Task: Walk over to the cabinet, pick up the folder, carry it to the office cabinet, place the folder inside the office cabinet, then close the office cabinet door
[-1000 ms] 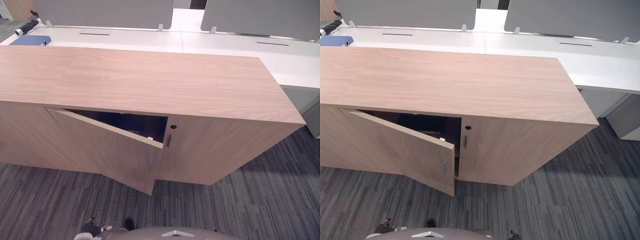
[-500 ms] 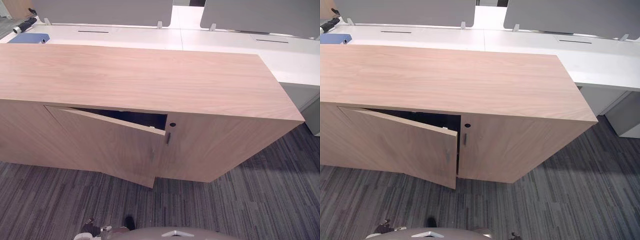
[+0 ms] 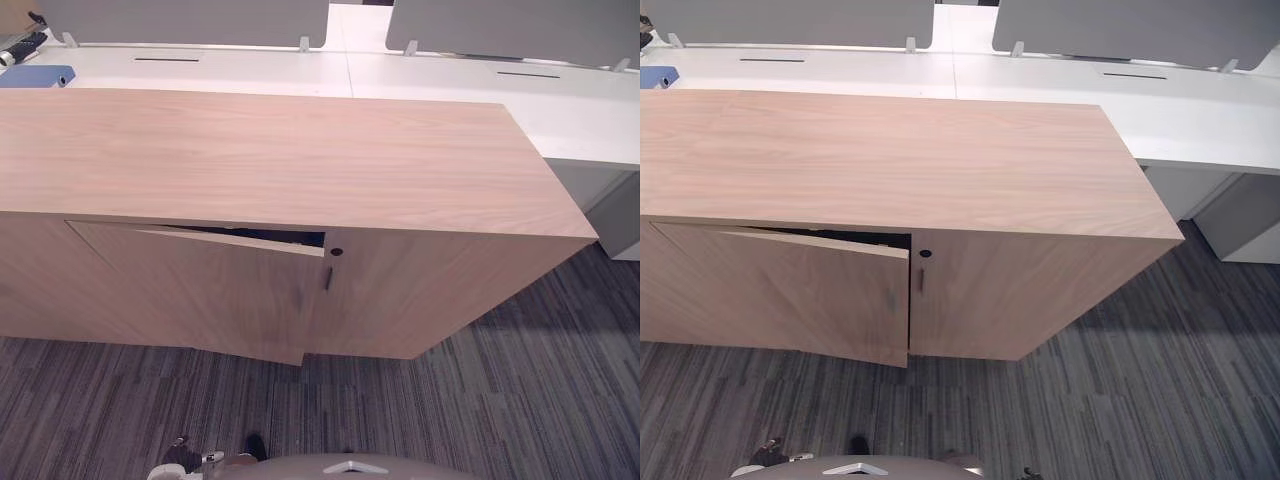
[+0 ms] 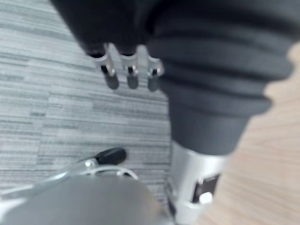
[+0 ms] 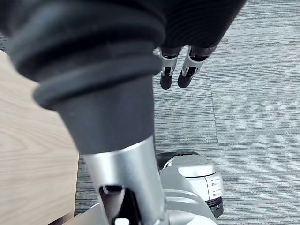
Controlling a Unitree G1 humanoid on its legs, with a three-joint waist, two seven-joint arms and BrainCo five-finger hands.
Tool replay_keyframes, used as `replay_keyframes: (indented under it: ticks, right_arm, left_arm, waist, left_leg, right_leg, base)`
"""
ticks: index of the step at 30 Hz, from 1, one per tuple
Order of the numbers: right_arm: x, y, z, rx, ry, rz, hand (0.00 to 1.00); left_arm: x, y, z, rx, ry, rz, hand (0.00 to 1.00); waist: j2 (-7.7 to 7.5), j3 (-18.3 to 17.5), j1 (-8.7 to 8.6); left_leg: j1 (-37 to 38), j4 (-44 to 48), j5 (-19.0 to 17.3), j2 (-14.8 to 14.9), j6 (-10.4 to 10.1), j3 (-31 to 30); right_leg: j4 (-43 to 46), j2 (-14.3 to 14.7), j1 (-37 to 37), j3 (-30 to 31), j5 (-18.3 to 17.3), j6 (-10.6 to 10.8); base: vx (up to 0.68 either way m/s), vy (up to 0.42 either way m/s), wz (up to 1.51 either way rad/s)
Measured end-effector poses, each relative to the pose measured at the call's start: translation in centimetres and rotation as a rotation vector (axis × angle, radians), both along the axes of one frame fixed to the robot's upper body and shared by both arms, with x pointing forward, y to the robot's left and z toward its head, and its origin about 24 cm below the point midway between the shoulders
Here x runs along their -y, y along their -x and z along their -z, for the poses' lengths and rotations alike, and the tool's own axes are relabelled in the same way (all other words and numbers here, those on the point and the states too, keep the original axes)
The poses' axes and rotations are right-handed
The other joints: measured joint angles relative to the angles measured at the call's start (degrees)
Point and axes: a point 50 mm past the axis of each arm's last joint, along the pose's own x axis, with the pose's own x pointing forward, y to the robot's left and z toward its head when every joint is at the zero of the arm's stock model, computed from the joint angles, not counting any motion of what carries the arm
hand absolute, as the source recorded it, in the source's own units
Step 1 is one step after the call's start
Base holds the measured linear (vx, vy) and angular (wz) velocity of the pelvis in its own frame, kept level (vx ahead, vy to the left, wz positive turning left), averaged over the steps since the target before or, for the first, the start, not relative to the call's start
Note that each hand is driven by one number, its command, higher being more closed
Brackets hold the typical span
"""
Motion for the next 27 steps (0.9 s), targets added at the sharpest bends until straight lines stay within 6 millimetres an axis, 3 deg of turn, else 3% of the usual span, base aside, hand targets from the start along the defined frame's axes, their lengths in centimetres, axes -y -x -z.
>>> replay_keyframes:
  ticks: [27]
  right_arm:
    - [-0.01, 0.21, 0.05, -0.003, -0.009, 0.035, 0.0]
  left_arm:
    - [0.15, 0.06, 0.15, -0.022, 0.003, 0.015, 0.0]
  waist:
    - [0.15, -0.1, 0.0]
  left_leg:
    - [0.1, 0.0, 0.4, 0.0, 0.3, 0.1]
  right_leg:
    - [-0.2, 0.0, 0.1, -0.8, -0.1, -0.1]
  base:
    - [0.0, -0.018, 0.0]
